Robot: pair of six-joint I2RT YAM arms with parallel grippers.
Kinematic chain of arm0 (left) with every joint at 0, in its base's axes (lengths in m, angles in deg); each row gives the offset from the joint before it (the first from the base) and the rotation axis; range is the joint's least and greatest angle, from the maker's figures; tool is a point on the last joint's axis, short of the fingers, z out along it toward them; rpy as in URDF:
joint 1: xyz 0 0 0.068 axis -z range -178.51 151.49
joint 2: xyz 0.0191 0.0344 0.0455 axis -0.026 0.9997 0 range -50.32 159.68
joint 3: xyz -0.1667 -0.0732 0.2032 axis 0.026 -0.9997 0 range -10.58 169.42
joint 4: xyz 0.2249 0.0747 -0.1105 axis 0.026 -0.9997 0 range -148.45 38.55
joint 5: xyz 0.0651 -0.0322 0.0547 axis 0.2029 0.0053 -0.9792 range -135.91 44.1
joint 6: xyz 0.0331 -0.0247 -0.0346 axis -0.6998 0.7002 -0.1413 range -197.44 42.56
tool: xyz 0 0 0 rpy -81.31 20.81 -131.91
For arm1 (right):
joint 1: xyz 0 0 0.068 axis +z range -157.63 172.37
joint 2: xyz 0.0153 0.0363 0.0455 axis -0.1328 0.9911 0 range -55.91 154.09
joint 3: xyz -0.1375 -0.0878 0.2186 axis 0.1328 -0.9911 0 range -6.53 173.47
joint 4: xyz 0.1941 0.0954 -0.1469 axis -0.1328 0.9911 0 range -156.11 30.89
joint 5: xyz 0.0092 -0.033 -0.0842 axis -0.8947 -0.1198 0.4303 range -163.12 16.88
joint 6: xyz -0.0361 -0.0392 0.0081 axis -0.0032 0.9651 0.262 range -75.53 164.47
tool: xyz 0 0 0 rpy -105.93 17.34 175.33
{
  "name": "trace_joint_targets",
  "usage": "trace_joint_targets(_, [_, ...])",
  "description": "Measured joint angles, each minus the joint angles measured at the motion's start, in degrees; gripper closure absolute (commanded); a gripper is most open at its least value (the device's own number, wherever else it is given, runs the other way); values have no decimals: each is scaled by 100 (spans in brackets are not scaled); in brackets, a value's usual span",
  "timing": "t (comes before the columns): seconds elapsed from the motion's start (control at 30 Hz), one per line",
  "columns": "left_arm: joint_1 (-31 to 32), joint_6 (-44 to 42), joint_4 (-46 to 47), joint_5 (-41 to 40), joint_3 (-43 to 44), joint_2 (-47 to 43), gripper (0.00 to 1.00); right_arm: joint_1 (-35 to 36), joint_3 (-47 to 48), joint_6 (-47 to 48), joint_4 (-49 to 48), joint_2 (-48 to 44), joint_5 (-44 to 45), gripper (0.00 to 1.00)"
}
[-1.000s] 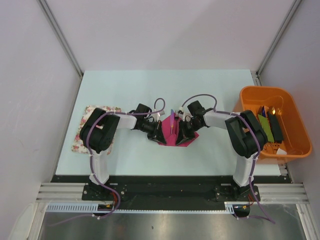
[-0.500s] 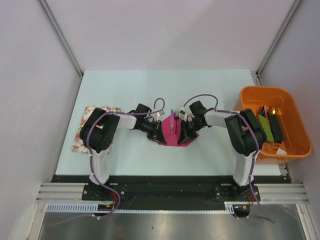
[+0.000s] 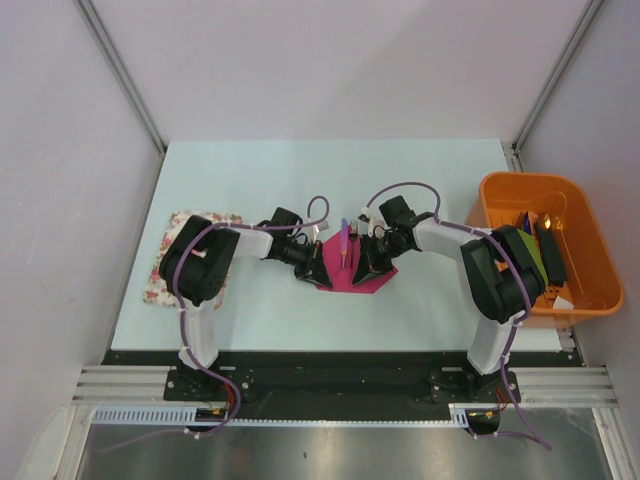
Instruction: Place the utensils on the paper napkin and roll it up
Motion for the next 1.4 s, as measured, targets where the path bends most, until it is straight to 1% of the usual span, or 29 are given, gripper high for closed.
trace_joint_targets(0.23, [0,2,2,0,0,0,96,7,-11,-63,11,15,-109,92])
trace_joint_targets(0.4, [0,2,2,0,0,0,97,9,-7,-42,46,205,-118,93])
trace_joint_targets(1.4, [-13,2,68,26,-37,2,96,48,44,7,35,638,118,95])
